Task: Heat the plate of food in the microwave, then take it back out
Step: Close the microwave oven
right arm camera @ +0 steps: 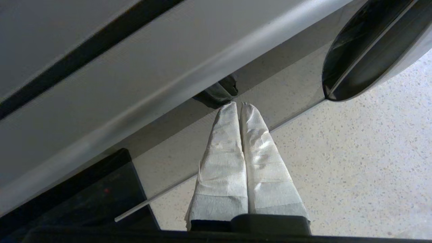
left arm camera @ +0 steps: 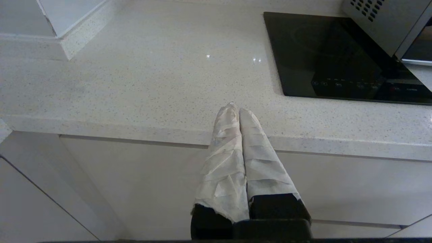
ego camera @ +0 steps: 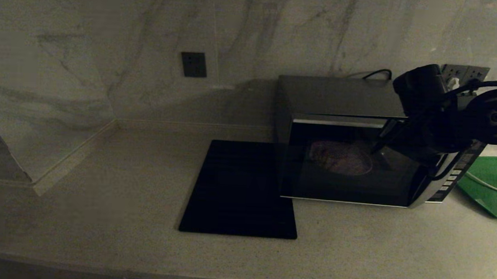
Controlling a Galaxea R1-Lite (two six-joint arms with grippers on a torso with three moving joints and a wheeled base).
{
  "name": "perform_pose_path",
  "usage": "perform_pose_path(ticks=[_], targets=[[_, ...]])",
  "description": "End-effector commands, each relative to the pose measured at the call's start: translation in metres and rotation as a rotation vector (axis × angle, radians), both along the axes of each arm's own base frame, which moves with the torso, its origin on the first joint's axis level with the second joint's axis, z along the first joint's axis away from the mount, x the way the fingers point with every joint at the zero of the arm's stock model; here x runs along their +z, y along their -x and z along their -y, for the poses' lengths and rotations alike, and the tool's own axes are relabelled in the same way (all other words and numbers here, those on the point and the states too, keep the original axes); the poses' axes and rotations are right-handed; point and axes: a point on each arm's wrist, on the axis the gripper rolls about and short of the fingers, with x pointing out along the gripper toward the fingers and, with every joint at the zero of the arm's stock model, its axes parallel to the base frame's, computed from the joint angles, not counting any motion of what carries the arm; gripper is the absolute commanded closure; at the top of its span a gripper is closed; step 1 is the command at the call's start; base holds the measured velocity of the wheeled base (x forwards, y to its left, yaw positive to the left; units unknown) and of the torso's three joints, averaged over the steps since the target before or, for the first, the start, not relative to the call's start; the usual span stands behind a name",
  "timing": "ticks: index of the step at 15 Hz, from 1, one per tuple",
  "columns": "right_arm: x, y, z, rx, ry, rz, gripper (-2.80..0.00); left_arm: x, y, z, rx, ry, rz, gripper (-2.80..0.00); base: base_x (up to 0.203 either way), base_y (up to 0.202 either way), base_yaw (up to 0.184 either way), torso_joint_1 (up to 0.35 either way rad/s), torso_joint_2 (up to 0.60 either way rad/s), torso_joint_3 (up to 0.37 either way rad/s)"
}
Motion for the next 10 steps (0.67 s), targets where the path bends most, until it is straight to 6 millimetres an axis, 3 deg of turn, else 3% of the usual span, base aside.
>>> perform_pose_path(ticks=[1, 10], targets=[[-0.003, -0.004, -0.001, -0.003, -0.002, 0.007, 0.0, 0.0, 0.0, 0.0, 0.0, 0.001, 0.0, 0.0, 0.0, 0.0, 0.0, 0.0, 0.0, 0.0], [-0.003, -0.015, -0.004, -0.002, -0.006, 0.027, 0.0, 0.0, 0.0, 0.0, 0.0, 0.001, 0.0, 0.0, 0.0, 0.0, 0.0, 0.0, 0.0, 0.0]])
